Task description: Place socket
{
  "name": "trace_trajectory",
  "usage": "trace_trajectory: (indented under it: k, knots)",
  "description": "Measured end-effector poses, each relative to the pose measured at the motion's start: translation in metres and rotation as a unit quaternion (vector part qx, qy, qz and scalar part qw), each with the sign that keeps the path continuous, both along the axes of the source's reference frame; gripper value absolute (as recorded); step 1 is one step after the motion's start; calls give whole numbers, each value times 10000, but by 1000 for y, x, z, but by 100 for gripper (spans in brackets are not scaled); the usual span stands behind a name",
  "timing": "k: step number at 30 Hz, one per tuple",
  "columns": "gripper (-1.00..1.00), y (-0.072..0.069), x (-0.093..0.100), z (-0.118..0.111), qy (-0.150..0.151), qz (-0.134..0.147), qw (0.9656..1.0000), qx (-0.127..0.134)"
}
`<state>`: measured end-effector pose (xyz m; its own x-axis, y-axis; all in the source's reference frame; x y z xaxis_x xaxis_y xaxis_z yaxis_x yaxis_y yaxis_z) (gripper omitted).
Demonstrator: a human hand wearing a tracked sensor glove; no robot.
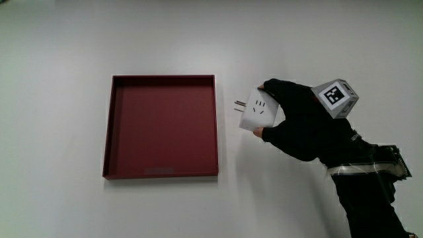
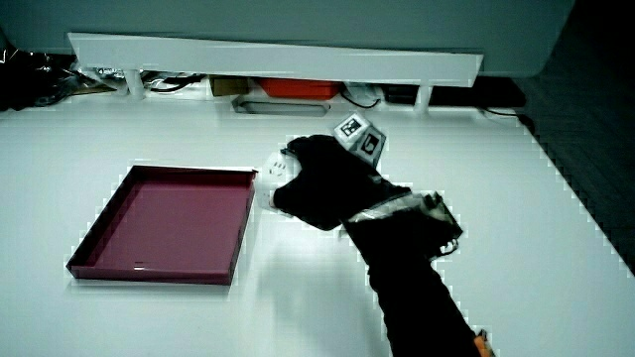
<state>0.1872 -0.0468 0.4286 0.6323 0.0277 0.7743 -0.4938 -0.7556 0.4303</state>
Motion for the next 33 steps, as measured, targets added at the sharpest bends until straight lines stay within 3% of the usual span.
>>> trace_trajectory:
  k: [4, 15, 16, 17, 18, 19, 20, 21, 22, 23, 24, 25, 26, 27, 28, 33]
  knots:
    - [0, 2, 12, 17, -105, 123, 9998, -142]
    - [0, 10, 29, 67, 238, 311, 9968, -694]
    - [0, 11, 29, 71, 296, 381, 9983, -322]
    - [0, 13, 29, 76, 454, 312, 9963, -654]
    - [0, 14, 28, 73, 281, 429, 9980, -358]
    - [0, 15, 30, 80, 309, 422, 9977, -421]
    - [0, 16, 27, 79, 441, 286, 9961, -714]
    - [0, 17, 31, 86, 365, 398, 9975, -465]
    - [0, 18, 27, 82, 545, 266, 9953, -755]
    - [0, 19, 31, 93, 579, 277, 9957, -665]
    - [0, 20, 31, 90, 377, 407, 9971, -529]
    - [0, 20, 33, 93, 404, 429, 9970, -507]
    - [0, 19, 31, 90, 347, 435, 9970, -543]
    - [0, 19, 30, 92, 583, 316, 9943, -833]
    - [0, 19, 31, 92, 393, 408, 9970, -535]
    - [0, 21, 32, 92, 395, 452, 9963, -616]
